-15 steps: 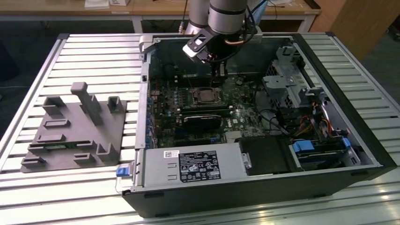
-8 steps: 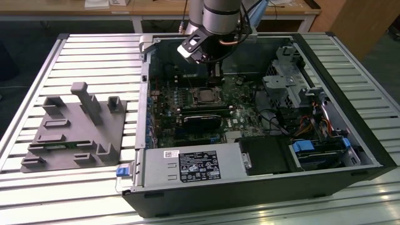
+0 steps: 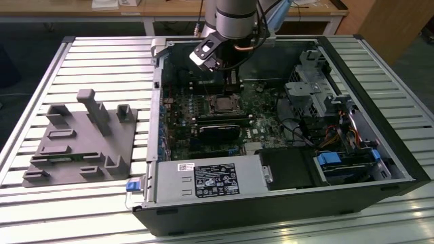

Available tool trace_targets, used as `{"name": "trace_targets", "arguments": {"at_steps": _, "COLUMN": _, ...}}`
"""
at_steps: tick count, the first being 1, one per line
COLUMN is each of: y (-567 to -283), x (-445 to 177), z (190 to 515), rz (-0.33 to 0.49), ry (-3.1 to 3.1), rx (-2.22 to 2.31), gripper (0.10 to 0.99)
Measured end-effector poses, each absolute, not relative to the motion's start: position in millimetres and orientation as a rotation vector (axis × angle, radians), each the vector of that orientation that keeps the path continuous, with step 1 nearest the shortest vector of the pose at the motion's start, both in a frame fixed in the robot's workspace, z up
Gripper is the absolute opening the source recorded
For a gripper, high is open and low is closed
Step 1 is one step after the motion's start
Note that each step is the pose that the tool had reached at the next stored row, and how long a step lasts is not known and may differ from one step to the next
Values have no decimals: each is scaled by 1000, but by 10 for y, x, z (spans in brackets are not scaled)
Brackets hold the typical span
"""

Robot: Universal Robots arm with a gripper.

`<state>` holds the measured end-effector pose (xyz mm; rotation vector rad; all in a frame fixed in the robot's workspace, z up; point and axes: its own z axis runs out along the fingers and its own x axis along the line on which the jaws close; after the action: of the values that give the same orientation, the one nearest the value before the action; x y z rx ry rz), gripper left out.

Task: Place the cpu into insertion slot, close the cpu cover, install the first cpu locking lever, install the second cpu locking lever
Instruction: 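Close the cpu cover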

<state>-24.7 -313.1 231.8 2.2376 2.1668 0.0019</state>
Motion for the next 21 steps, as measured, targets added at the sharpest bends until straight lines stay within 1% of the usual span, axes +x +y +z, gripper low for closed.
{"name": "trace_targets", "arguments": {"at_steps": 4, "y": -3132, "x": -249, "z": 2290, "rz": 15, "ry": 2177, "rx": 2225, "gripper": 106}}
{"name": "trace_targets", "arguments": {"at_steps": 21, "y": -3135, "x": -251, "z": 2192, "rz": 17, "ry": 2187, "rx": 2213, "gripper": 106}}
